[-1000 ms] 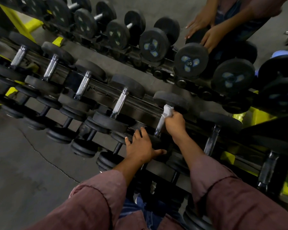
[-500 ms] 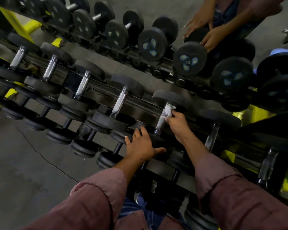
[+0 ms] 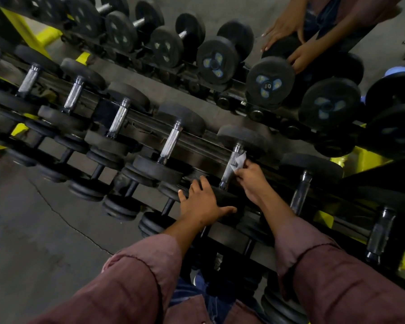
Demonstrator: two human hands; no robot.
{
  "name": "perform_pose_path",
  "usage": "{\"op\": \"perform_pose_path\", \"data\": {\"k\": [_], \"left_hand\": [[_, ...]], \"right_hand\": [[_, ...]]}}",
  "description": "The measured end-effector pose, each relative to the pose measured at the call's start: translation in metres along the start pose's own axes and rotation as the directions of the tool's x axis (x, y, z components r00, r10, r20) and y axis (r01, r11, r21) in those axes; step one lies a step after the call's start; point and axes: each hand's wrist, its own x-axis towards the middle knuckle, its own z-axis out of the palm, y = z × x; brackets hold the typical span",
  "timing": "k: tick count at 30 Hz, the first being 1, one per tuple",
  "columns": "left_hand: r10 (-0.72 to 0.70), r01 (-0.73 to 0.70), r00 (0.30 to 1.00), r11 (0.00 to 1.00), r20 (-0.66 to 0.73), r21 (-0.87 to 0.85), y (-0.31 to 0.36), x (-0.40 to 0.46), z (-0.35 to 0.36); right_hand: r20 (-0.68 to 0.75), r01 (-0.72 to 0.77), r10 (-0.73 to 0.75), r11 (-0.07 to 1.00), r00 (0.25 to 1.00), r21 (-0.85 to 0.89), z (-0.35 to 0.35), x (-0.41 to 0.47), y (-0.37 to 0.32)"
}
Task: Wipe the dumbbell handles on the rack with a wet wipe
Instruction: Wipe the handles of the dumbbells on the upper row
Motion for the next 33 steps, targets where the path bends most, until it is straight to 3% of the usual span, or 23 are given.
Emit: {"op": "perform_pose_path", "data": {"k": [3, 7, 10, 16, 20, 25, 30, 33], "left_hand": [[0.0, 0.0, 1.0, 1.0, 0.004, 0.0, -0.001, 0.001, 0.001], [-0.006, 0.006, 1.0, 1.0, -0.002, -0.006, 0.0, 0.001, 0.0], [0.0, -0.001, 1.0, 1.0, -0.013, -0.011, 0.0, 0.0, 0.0], [0.001, -0.001, 1.0, 1.0, -0.001, -0.016, 0.0, 0.001, 0.0], [0.001, -0.001, 1.0, 1.0, 0.007, -0.01, -0.001, 0.001, 0.0], [0.0, 0.0, 1.0, 1.0, 0.0, -0.004, -0.001, 0.002, 0.0], [0.002, -0.002, 1.0, 1.0, -0.007, -0.007, 0.0, 0.001, 0.0], [-0.004, 0.004, 1.0, 1.0, -0.001, -0.006, 0.0, 0.001, 0.0]], "right_hand": [[0.024, -0.038, 0.04, 0.996, 0.999, -0.083, -0.005, 0.002, 0.006], [0.099, -0.114, 0.157, 0.932, 0.983, -0.343, -0.016, 0.001, 0.02], [0.094, -0.11, 0.155, 0.921, 0.983, -0.373, -0.019, 0.006, 0.023], [-0.055, -0.018, 0.018, 1.0, 0.998, 0.002, -0.007, 0.013, 0.011], [-0.084, -0.039, 0.042, 0.999, 0.996, 0.036, -0.004, 0.006, 0.005], [0.104, -0.092, 0.129, 0.947, 0.986, -0.307, -0.009, -0.01, 0.01], [0.129, -0.076, 0.146, 0.897, 0.981, -0.435, -0.011, 0.0, 0.011], [0.088, -0.013, 0.108, 0.699, 0.99, -0.715, -0.012, 0.007, 0.007]]}}
